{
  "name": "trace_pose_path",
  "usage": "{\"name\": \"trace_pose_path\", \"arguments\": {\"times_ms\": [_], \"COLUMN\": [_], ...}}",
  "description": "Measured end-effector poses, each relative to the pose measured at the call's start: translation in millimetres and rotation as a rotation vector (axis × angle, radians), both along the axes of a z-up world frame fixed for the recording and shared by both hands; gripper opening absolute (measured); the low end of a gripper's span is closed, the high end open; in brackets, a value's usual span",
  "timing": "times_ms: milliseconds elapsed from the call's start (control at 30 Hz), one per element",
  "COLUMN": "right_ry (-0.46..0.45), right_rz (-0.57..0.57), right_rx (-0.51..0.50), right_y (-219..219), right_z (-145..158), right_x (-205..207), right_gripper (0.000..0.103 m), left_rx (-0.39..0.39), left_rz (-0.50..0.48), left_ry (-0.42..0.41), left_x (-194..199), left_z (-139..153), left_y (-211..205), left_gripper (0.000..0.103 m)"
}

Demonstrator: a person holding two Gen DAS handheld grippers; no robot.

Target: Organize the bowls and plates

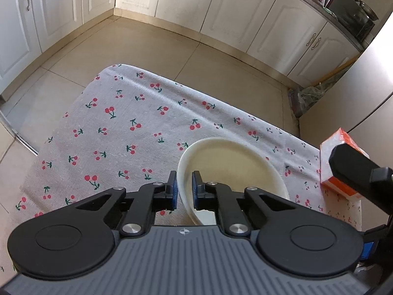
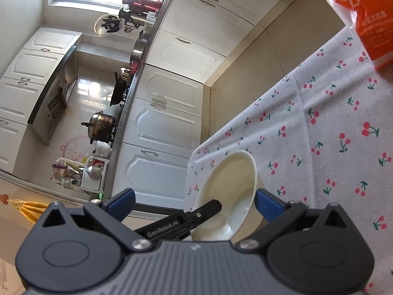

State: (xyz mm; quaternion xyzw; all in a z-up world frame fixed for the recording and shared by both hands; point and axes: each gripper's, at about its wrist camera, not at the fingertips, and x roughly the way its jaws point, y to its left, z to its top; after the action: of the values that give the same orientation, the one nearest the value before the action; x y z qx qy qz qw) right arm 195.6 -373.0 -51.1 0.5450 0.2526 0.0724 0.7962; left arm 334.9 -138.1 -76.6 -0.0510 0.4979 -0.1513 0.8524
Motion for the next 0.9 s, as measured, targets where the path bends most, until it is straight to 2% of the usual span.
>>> {"name": "trace_pose_path", "arguments": {"times_ms": [367, 900], "right_ry": [-0.043, -0.065], "right_rz": [0.009, 0.012], "right_rx": [-0.019, -0.022], "right_y": [-1.7, -1.6], "right_z": [18.0, 36.5], "right_x": [-26.1, -70.7], "right_gripper": [0.103, 0.103], "left_rx": [-0.05, -0.098], "left_rz": [-0.014, -0.044], "left_ry": [0.014, 0.025], "left_x": [-16.5, -70.4], "left_z": [9.2, 33.1], "left_y": [3.6, 0.7], "left_gripper": [0.009, 0.01]}}
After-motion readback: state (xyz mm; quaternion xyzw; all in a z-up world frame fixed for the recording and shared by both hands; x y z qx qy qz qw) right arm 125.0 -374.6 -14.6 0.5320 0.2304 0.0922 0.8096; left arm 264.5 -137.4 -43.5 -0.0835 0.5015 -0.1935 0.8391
